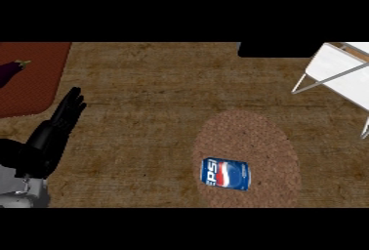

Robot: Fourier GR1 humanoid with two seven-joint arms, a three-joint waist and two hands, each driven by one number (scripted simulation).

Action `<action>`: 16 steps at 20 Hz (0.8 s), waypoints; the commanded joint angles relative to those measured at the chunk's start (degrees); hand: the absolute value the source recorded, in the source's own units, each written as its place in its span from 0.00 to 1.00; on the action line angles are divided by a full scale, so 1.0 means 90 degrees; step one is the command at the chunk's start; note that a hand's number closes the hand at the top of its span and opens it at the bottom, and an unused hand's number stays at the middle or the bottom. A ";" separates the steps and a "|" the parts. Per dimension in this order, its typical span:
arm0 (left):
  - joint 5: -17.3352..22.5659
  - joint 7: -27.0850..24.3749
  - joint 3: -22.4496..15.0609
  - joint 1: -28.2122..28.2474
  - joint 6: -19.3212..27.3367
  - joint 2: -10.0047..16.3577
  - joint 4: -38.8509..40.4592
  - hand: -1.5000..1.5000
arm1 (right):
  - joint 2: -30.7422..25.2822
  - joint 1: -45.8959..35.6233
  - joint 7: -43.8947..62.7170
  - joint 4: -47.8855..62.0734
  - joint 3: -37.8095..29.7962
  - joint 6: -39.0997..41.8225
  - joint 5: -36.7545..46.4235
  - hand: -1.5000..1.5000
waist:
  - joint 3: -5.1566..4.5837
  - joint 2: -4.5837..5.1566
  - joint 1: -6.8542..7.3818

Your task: Pick the pear from the placemat and place it in the tiered shelf

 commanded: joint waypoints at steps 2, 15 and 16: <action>-0.0050 -0.0018 0.0043 0.0039 0.0013 0.0044 -0.0020 0.50 | -0.0179 0.0405 0.0336 0.0747 0.1219 0.1658 0.1171 0.00 | -0.0033 0.0021 -0.0025; 0.0196 0.0060 0.0320 0.0066 -0.0252 0.0064 0.0016 0.50 | -0.0373 -0.0872 0.1496 -0.0256 0.0296 0.1218 0.0762 0.00 | 0.0010 -0.0030 -0.0008; -0.0166 0.0096 0.0079 -0.0191 0.0040 -0.0137 0.0205 0.50 | -0.0746 -0.1115 0.1188 -0.0413 0.0148 0.1292 0.0638 0.00 | 0.0011 -0.0049 -0.0161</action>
